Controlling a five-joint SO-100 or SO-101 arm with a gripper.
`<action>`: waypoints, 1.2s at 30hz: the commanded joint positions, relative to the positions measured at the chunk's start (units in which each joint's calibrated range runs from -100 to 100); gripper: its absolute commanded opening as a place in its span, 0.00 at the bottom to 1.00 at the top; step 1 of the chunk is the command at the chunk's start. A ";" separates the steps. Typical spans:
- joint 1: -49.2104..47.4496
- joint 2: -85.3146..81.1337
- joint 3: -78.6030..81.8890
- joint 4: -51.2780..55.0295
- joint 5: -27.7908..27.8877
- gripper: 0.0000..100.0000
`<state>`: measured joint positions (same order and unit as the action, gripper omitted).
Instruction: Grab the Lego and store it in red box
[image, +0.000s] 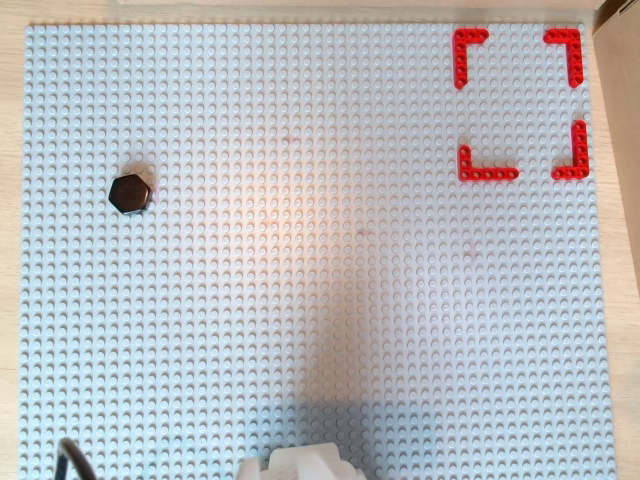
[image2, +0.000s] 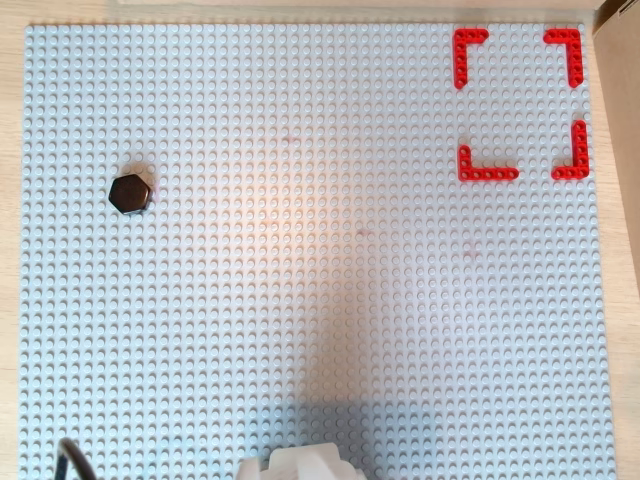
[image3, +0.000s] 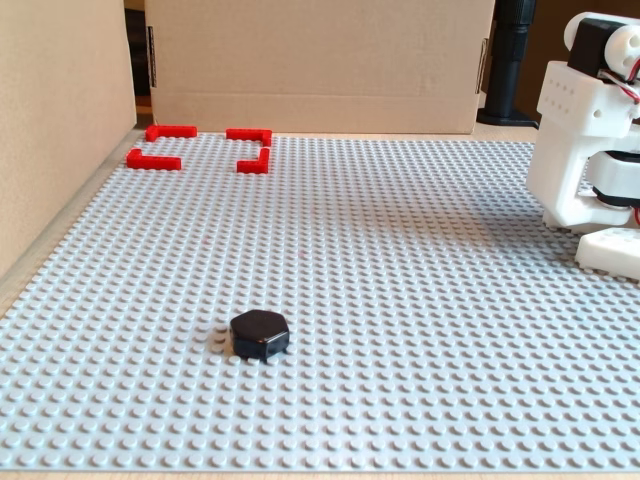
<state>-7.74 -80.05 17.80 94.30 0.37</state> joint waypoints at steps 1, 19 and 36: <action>-1.38 4.80 -3.53 2.10 0.26 0.06; -10.90 26.58 -8.07 4.38 5.57 0.06; -11.27 49.88 -14.98 -2.28 8.08 0.12</action>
<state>-18.65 -34.23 4.56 94.47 8.28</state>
